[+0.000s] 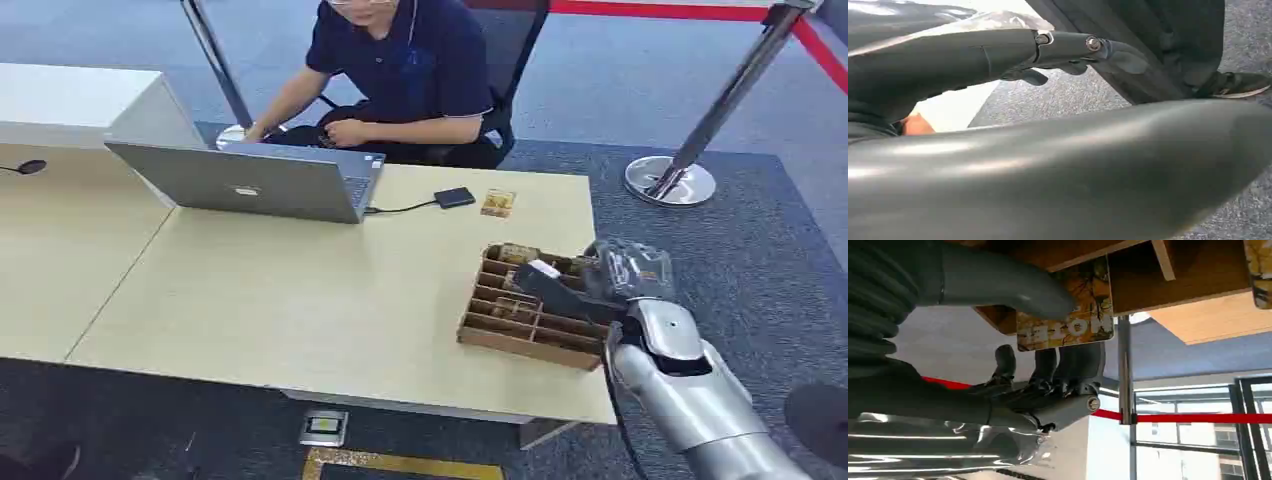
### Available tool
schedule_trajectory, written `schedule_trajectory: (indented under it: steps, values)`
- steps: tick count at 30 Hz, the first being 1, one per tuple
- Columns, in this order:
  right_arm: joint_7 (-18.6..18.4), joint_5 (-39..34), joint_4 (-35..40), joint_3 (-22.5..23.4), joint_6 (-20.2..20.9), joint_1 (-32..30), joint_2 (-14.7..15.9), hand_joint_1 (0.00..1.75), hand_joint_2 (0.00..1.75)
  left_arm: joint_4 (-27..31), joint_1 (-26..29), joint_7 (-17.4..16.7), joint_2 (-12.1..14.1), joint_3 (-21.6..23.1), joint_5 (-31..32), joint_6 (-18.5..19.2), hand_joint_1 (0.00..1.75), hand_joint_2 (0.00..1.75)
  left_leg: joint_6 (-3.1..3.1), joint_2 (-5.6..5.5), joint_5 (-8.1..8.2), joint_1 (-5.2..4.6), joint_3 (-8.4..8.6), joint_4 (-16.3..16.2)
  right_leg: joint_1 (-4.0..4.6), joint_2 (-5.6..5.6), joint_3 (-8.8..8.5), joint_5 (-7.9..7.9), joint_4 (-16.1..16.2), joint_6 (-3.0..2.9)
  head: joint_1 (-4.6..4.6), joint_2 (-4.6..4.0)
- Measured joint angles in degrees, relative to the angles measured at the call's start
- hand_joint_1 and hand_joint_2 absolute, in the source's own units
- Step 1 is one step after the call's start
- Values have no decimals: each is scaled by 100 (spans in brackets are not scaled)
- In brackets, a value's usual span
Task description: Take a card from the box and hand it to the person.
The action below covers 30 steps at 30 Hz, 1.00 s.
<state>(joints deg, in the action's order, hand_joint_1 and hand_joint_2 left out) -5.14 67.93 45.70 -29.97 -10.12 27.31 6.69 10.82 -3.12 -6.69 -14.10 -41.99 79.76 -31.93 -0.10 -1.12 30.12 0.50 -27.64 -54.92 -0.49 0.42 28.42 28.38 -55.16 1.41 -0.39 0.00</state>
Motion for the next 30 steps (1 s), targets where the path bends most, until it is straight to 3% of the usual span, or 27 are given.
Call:
schedule_trajectory:
  steps: [3, 22, 30]
  values:
    - [-11, 13, 11, 4, 0, -3, 0, 154, 175, 0, 0, 0, 0, 0, 18, 0, 0, 0, 0, 0, 0, 0, 0, 0, 0, 0, 0, 0, 0, 0, -2, 0]
    - [-9, 28, 280, 101, -28, -82, -59, 141, 175, 0, -1, -81, 0, 2, 66, 4, 0, 0, 0, 0, 0, 0, 0, 0, 0, 0, 0, 0, 0, 0, 0, 0]
    - [-9, 48, 555, 157, -35, -215, -44, 161, 175, 0, -1, -96, 0, 2, 118, 24, 0, 0, 0, 0, 0, 0, -1, 0, 0, 0, 2, 0, 0, 0, -2, 0]
